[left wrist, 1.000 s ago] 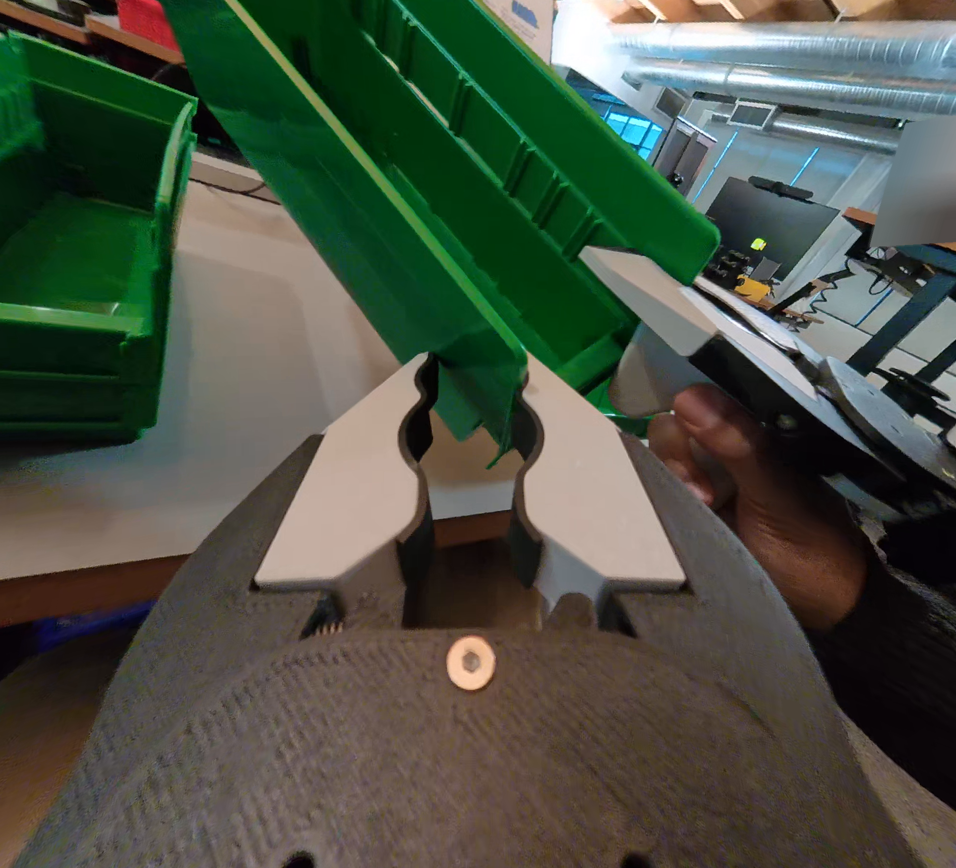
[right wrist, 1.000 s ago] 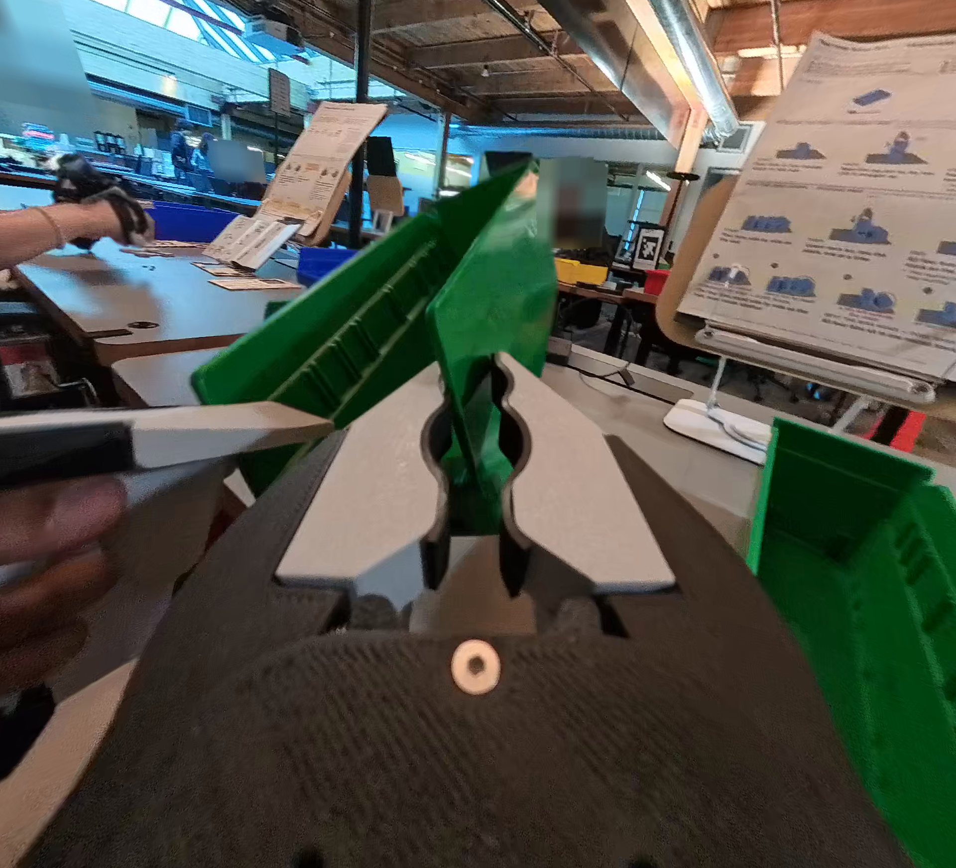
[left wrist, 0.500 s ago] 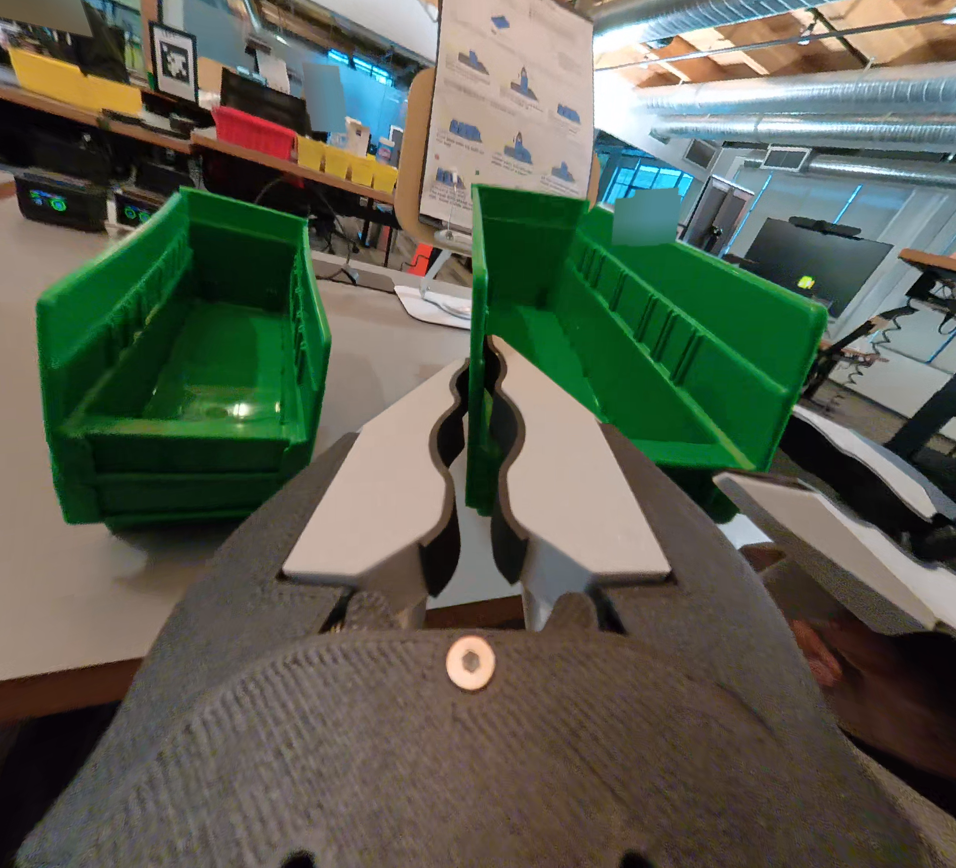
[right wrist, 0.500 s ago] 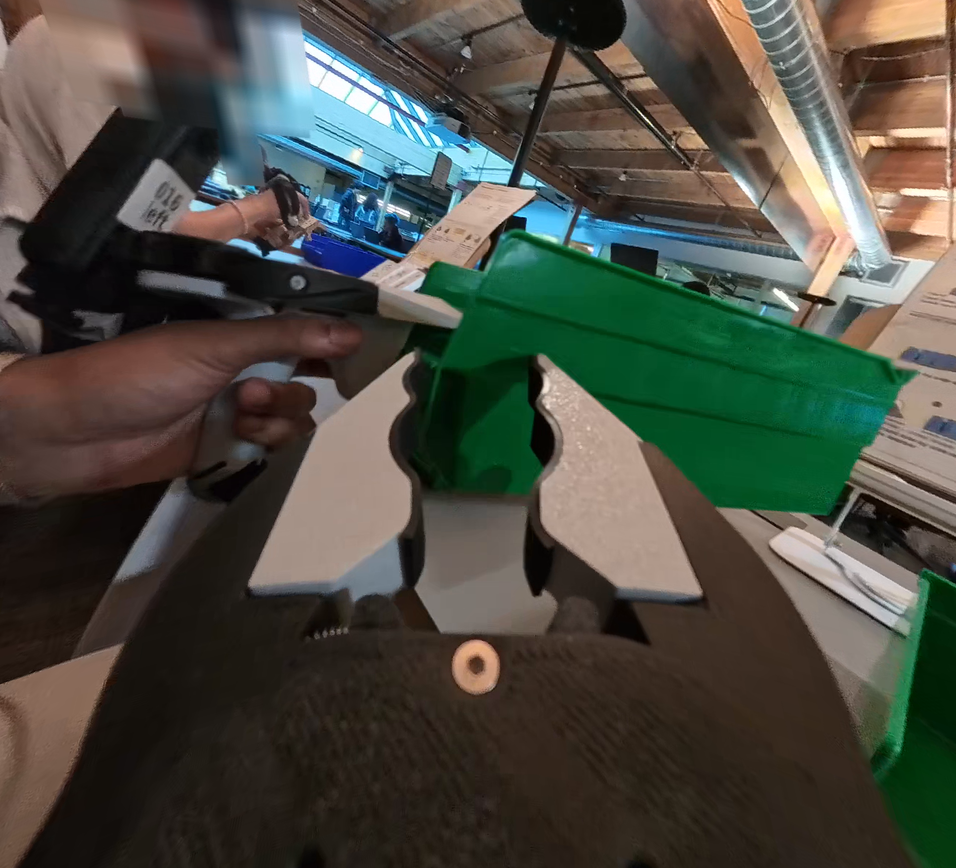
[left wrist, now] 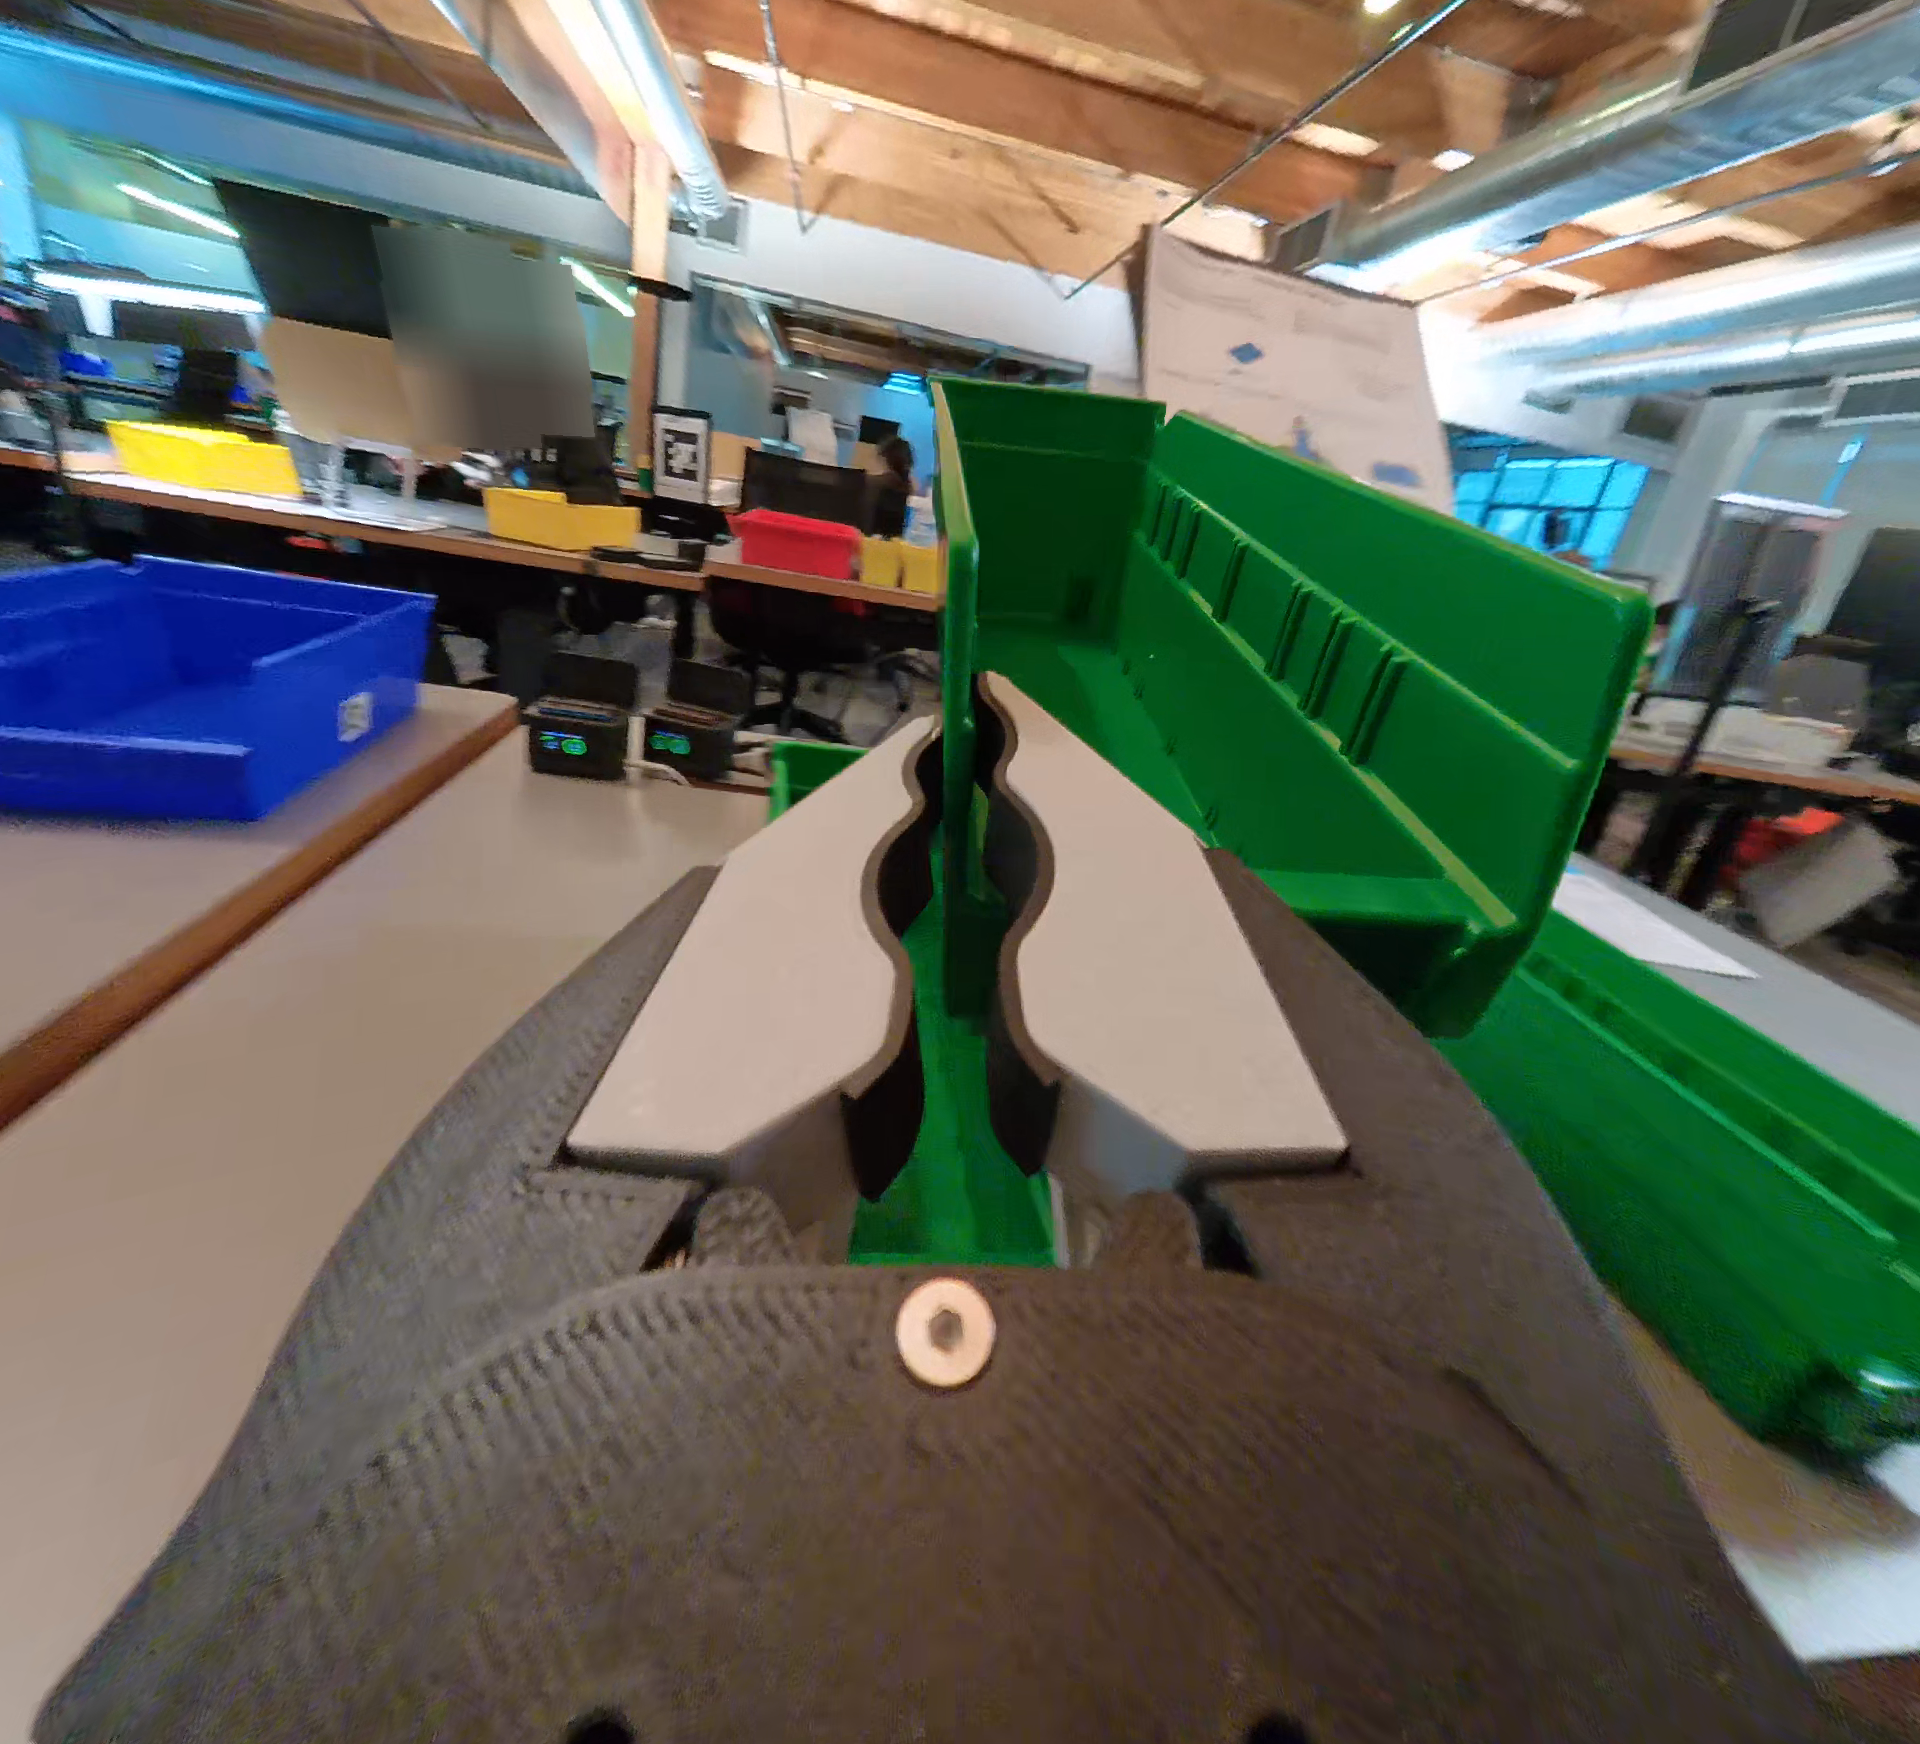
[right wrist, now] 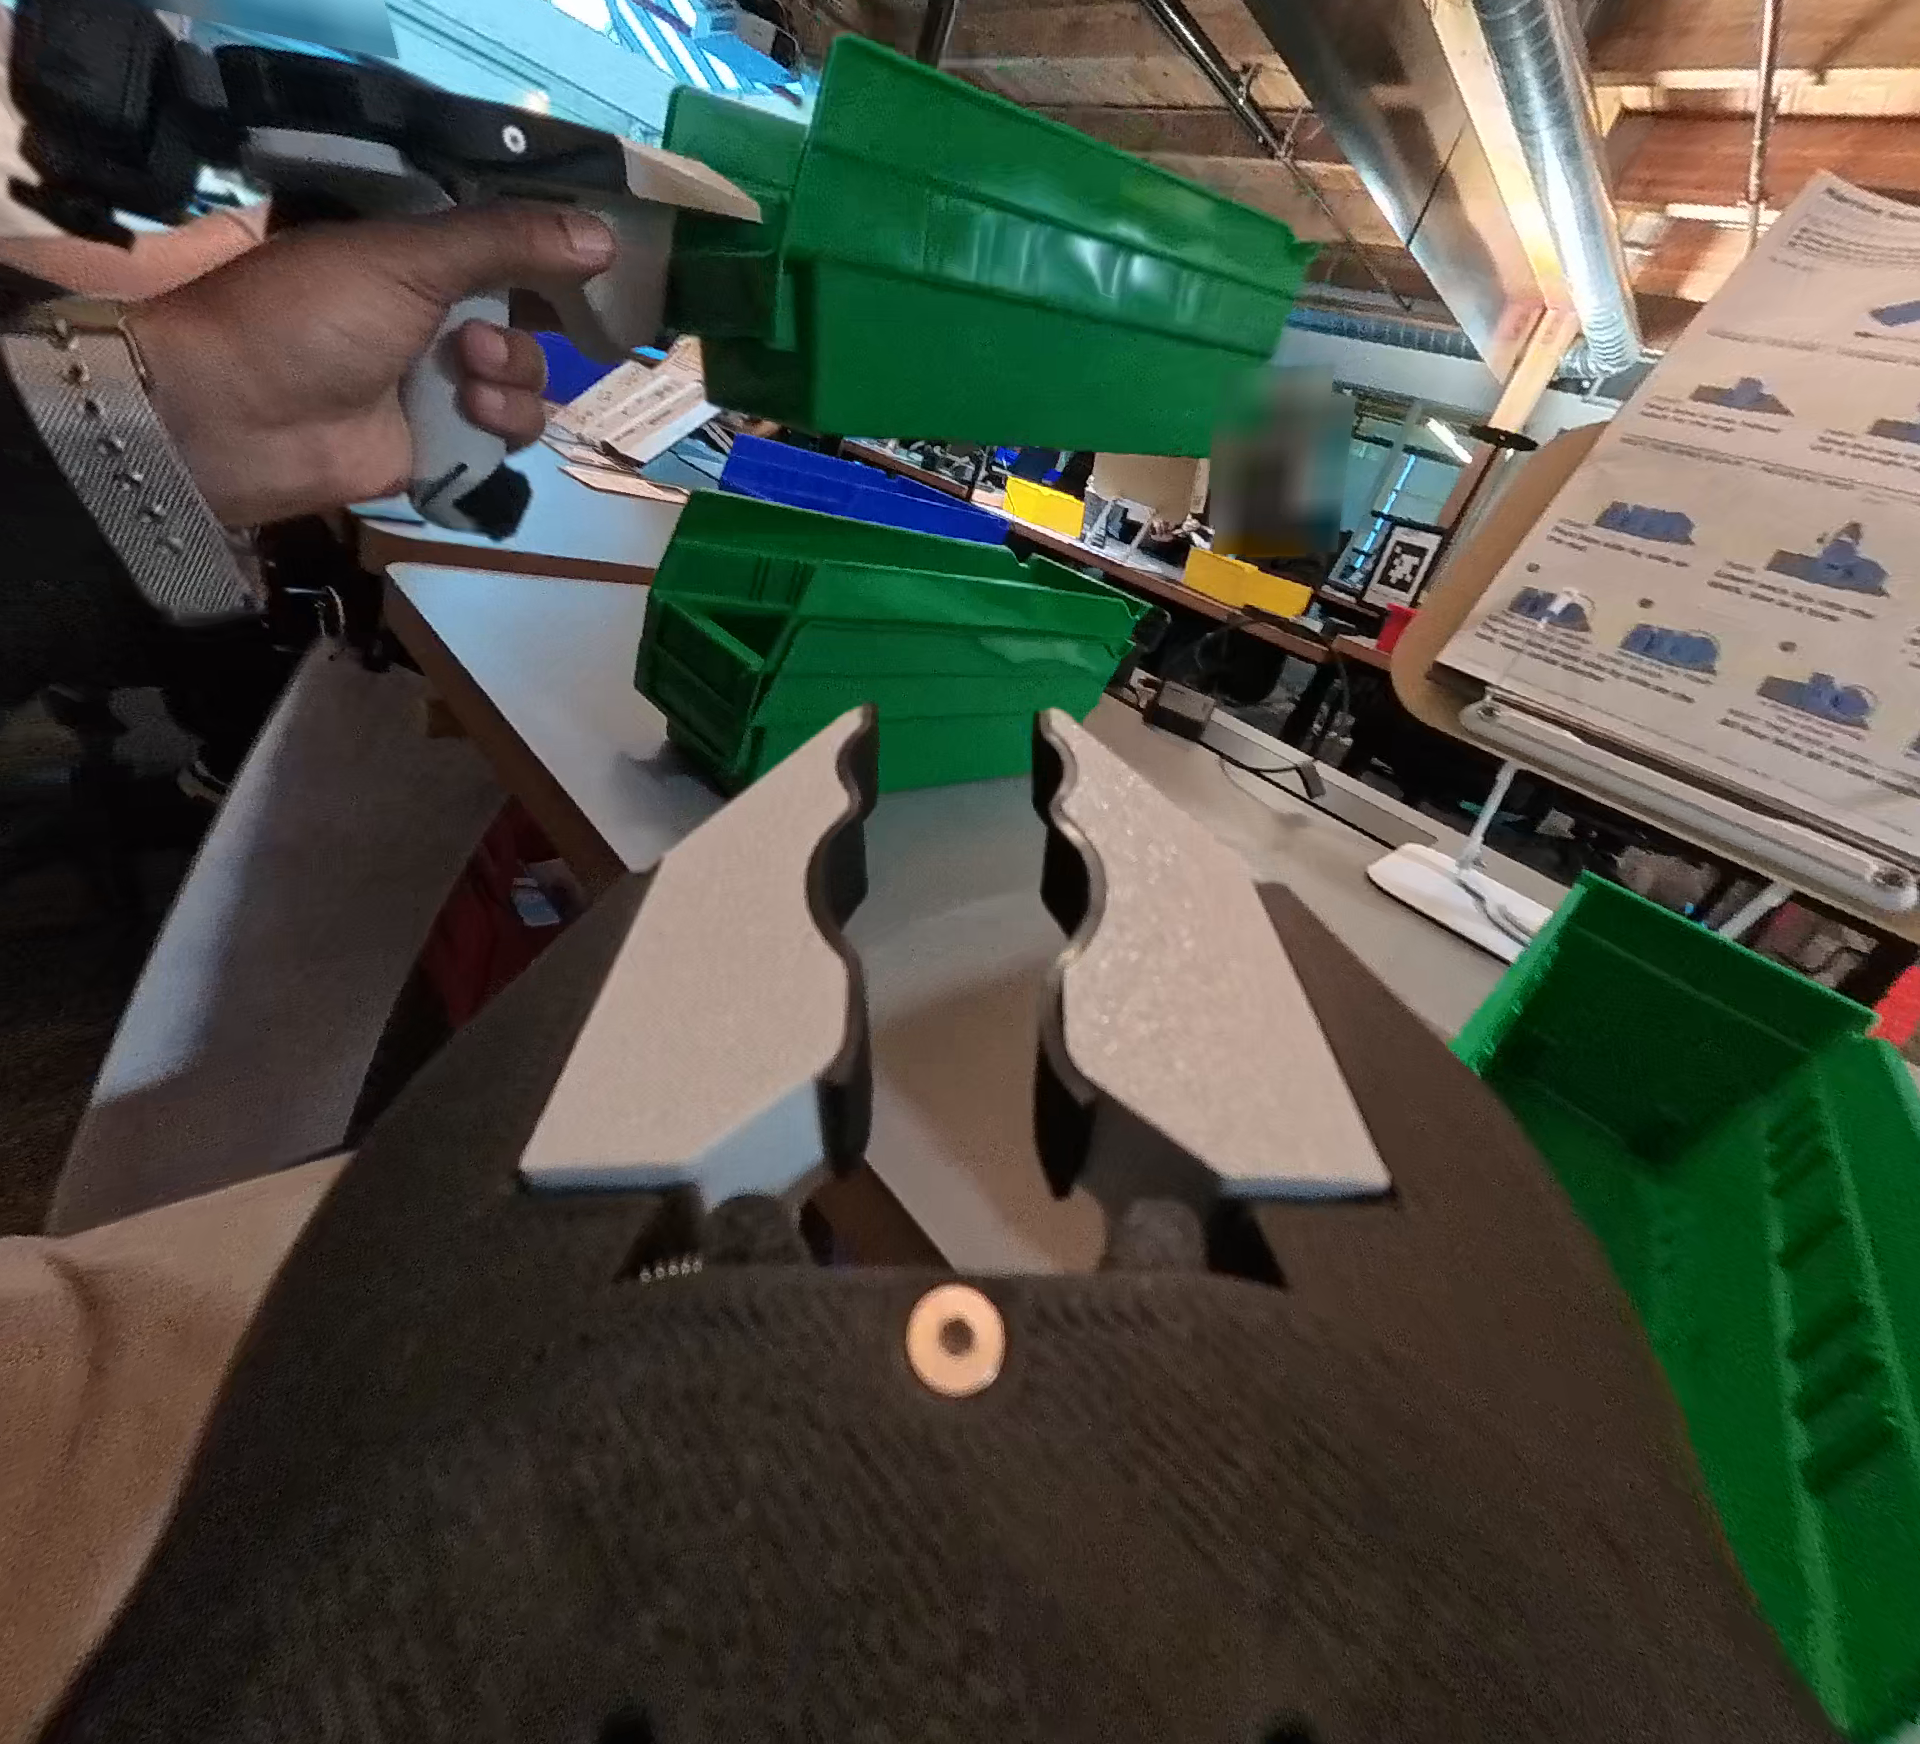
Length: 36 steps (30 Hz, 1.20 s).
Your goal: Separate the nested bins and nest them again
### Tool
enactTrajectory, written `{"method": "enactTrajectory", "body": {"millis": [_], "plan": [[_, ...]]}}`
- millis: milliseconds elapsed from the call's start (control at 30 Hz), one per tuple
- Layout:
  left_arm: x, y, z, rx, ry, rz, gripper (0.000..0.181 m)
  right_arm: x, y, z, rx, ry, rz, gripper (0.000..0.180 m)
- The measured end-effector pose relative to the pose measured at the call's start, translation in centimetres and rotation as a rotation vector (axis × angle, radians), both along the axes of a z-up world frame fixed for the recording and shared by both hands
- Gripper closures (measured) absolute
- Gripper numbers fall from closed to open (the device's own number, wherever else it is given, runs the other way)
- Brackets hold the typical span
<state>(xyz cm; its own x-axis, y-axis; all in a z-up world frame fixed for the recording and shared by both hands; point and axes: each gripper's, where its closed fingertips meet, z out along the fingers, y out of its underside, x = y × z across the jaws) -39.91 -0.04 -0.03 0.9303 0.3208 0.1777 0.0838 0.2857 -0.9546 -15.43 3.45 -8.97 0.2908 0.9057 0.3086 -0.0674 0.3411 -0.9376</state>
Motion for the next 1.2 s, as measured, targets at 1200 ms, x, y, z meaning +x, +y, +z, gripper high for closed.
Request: {"method": "enactTrajectory", "body": {"millis": [1200], "plan": [[-4.1,2.1,-6.5,-0.121,-0.004,0.054,0.179,0.3,1.2,-1.7,-0.095,-0.048,-0.023,0.157]]}}
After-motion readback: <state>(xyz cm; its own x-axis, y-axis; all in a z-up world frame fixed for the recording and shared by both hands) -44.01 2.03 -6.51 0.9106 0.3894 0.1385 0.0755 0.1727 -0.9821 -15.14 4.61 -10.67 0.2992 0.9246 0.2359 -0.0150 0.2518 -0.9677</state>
